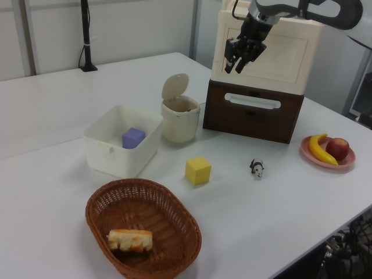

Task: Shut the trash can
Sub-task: 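Move the gripper from above the table toward the small cream trash can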

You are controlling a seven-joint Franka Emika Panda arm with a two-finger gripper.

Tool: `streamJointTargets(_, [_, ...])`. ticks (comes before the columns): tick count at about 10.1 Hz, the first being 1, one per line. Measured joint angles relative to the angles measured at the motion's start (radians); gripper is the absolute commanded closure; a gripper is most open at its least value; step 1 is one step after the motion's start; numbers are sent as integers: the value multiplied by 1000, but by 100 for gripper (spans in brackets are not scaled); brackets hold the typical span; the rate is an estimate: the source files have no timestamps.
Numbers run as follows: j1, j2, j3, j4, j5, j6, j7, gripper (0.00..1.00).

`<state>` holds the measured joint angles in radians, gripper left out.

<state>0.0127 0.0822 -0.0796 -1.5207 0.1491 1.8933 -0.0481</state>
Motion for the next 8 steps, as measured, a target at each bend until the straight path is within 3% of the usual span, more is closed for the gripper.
streamJointTargets(3, [-1,0,0,-1,15,26,6,100])
streamJointTargets(5, [-1,17,-1,-4,93,148,32,100])
streamJointTargets(8, [-3,115,-1,7,113,355,37,100])
